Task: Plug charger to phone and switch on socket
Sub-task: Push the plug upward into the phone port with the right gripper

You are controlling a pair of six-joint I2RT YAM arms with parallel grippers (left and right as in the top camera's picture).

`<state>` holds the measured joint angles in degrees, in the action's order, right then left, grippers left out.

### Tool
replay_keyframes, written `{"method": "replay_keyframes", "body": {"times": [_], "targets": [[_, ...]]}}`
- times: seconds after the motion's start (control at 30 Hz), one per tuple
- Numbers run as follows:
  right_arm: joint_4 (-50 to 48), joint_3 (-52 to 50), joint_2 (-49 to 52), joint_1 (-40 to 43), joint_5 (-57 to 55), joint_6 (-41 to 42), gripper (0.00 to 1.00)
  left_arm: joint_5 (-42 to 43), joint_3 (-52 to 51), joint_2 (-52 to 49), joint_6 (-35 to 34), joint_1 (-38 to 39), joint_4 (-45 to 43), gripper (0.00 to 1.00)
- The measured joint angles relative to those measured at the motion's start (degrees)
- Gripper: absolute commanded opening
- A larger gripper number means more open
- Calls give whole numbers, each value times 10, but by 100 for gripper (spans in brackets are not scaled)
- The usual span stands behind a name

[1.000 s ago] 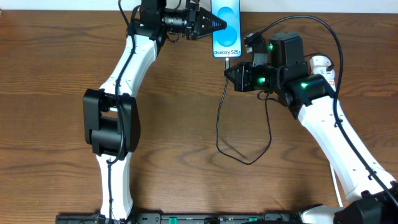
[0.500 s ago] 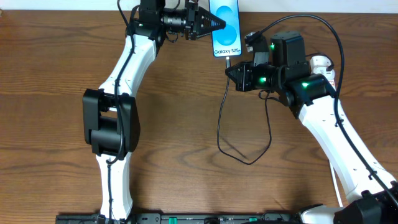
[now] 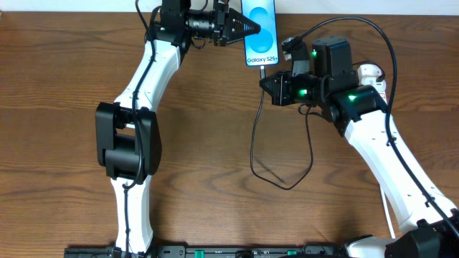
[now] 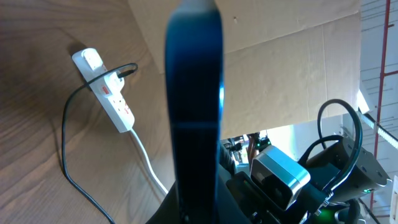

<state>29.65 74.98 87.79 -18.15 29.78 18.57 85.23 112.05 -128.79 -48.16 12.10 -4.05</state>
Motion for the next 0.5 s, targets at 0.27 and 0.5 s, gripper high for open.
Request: {"method": "replay_keyframes", "body": {"times": [0.27,0.5], "targets": [[6,0,0,0,-2,-2,1,3,0,0,2,1,2,7],[12,0,0,0,-12,0,1,5,0,0,0,2,2,7]]}}
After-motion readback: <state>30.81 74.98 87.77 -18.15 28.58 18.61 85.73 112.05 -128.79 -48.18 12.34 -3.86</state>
